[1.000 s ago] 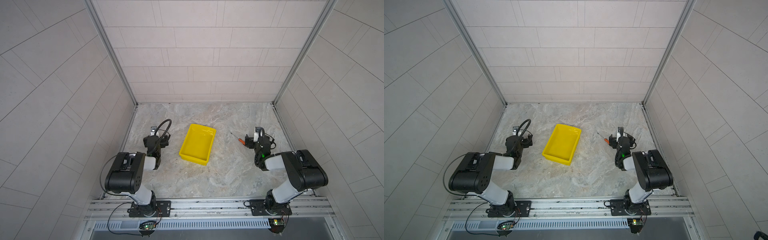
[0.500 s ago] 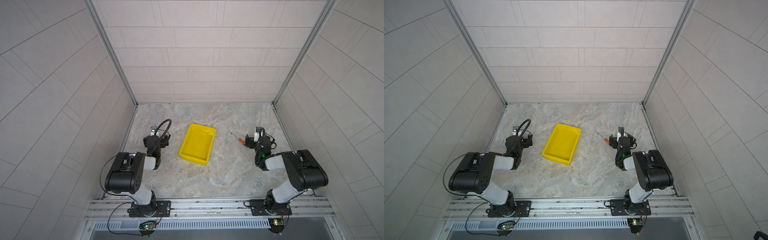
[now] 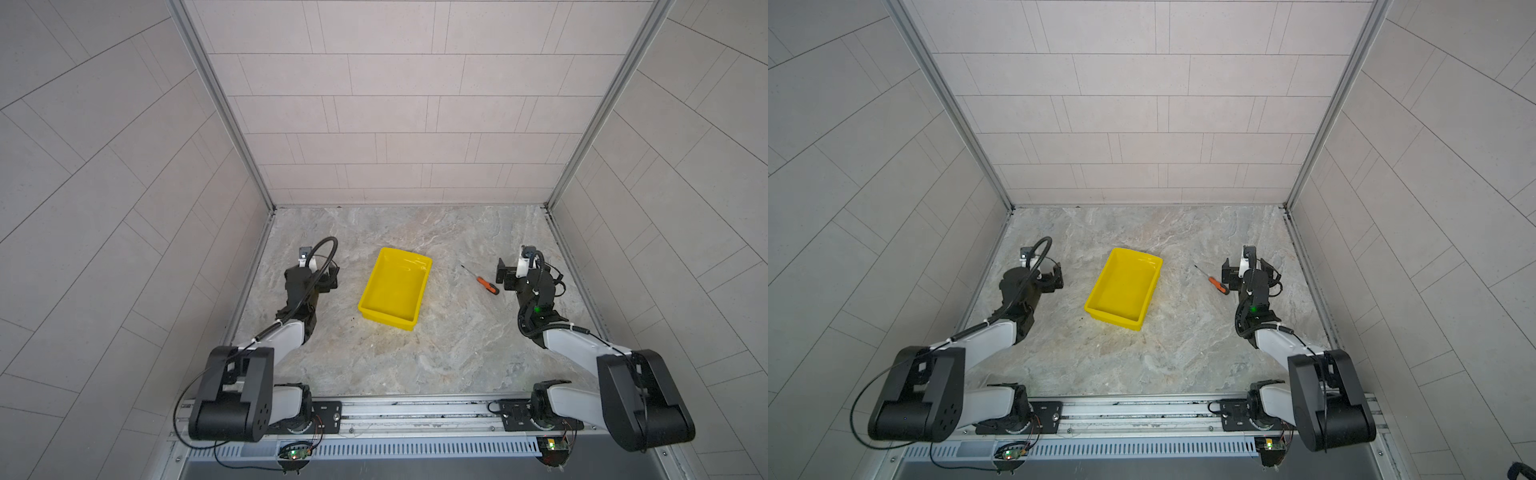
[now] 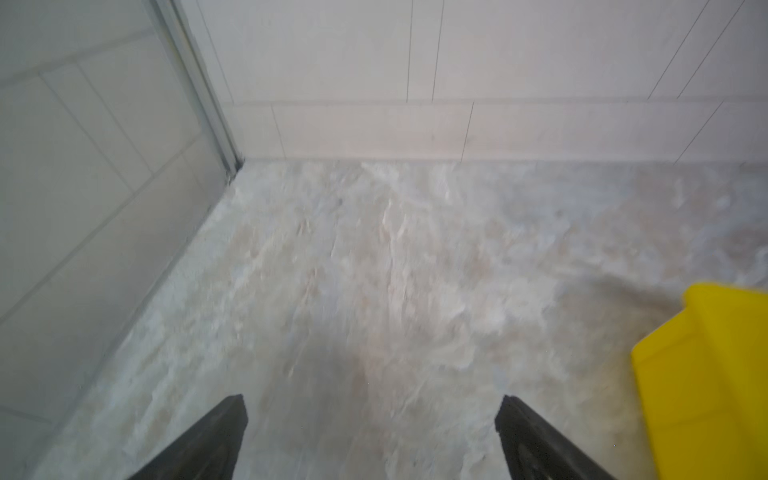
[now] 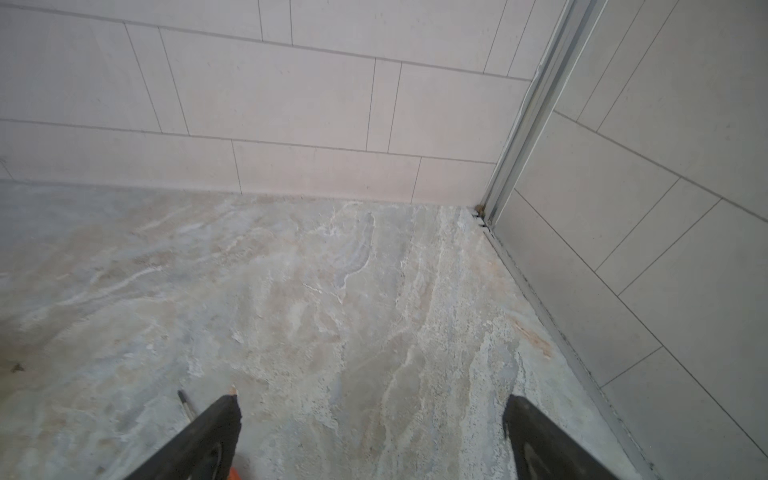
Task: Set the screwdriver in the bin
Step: 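Raise both arms and move the right gripper toward the orange screwdriver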
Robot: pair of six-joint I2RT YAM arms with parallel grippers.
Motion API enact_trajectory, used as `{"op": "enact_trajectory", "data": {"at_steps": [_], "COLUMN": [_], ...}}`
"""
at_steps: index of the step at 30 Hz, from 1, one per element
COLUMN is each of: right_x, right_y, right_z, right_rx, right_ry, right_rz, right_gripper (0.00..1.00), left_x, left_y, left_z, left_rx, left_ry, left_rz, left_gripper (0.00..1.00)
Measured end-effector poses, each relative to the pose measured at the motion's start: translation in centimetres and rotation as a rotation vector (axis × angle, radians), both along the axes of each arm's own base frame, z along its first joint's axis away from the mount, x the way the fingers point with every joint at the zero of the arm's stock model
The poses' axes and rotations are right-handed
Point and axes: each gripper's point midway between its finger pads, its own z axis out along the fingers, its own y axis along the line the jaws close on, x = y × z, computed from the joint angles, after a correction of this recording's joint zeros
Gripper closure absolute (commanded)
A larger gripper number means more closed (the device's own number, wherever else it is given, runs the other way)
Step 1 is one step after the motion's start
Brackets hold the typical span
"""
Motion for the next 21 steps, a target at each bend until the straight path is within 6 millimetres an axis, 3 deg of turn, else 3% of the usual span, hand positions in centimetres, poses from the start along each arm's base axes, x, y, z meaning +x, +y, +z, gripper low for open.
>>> {"op": "enact_trajectory", "data": {"at_steps": [2,4,7,9,11,15,17,21], "right_x": [-1.0,-2.2,-4.3,-5.8,-7.6,-10.9,-12.0,-13.3], "right_y": [1.7,3.9,6.6,6.2,4.1,1.0,0.5,0.0], "right_z": [1.5,3.2,6.3,7.5,6.1,-0.6,-3.4,-7.7], "right_rx": [0.001,0.011,0.04,0.115,0.202,0.257,0.263,0.261], "right_ry": [0.006,0.019,0.029,0.031,0.071,0.203,0.264,0.336], "right_rz": [0.03,0.091,0.186,0.149,0.031,-0.097,-0.129,-0.164], "right_gripper": [0.0,0.01,0.01,0.0,0.0,0.01,0.01,0.01], "left_x": [0.2,-1.2,-4.9,-7.3,-9.4,-12.2,-12.8,-14.2], "left_y": [-1.8,-3.8,-5.7,-5.5,-5.4,-6.1,-6.1,-4.5], "left_z": [4.6,8.0,8.9,8.0,6.3,4.1,2.7,-3.0], "left_rx": [-0.025,-0.074,-0.173,-0.25,-0.316,-0.386,-0.404,-0.411], "left_ry": [-0.036,-0.06,-0.042,-0.029,0.013,0.074,0.096,0.262], "left_rz": [-0.043,-0.103,-0.172,-0.159,-0.149,-0.193,-0.187,-0.054], "left_gripper": [0.0,0.0,0.0,0.0,0.0,0.0,0.0,0.0]}}
